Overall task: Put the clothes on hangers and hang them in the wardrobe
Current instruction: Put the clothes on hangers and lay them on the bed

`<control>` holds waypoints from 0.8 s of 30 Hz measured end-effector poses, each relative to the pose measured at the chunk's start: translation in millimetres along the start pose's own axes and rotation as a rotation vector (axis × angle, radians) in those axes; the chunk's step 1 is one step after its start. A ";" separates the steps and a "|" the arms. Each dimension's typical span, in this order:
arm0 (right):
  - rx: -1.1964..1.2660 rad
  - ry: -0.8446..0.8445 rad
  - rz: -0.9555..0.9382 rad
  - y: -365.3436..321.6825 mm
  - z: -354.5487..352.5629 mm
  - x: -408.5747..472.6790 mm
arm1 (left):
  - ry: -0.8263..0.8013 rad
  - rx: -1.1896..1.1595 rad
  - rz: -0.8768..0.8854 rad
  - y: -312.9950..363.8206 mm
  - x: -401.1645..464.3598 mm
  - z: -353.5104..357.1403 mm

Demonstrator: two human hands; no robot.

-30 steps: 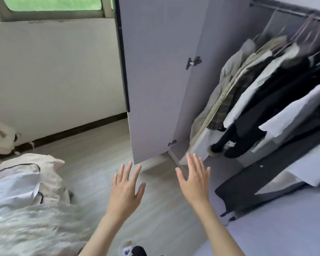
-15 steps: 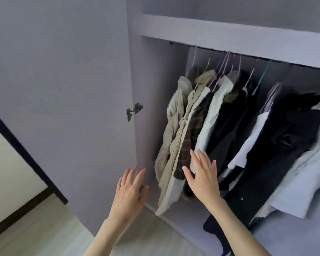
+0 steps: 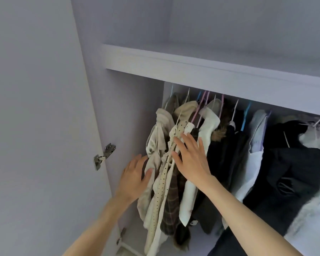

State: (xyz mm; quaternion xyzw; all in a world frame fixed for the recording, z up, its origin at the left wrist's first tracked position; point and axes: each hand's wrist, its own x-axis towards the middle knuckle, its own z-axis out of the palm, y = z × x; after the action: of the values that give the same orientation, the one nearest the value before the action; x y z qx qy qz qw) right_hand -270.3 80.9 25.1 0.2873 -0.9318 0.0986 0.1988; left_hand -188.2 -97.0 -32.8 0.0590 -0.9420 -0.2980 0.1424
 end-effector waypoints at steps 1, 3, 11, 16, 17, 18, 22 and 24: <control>-0.003 -0.014 -0.006 5.2 1.7 11.8 | 0.020 -0.002 0.003 2.3 16.8 -0.3; -0.033 -0.045 0.007 16.9 6.6 29.4 | 0.039 -0.035 -0.002 10.7 49.5 -4.1; -0.090 0.069 0.024 45.2 29.7 24.5 | -0.103 -0.111 -0.163 27.4 152.0 7.5; -0.079 0.103 -0.012 54.4 31.1 22.0 | -0.057 0.089 -0.183 34.0 176.7 16.1; -0.071 0.111 -0.018 55.5 32.2 21.9 | -0.036 0.073 -0.195 34.8 180.3 16.6; -0.064 0.110 -0.022 55.8 32.7 21.9 | -0.022 0.043 -0.204 35.3 183.5 16.3; -0.041 0.104 -0.027 55.6 35.0 24.6 | 0.059 -0.086 -0.107 40.2 192.1 7.4; -0.026 0.111 -0.019 53.9 35.6 24.8 | 0.149 -0.132 -0.066 43.0 190.4 1.1</control>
State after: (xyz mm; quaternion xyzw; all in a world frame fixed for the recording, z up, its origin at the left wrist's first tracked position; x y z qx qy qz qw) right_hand -331.3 101.9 -0.1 0.2878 -0.9177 0.1003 0.2549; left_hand -371.0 -98.8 35.6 0.1025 -0.9047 -0.3589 0.2056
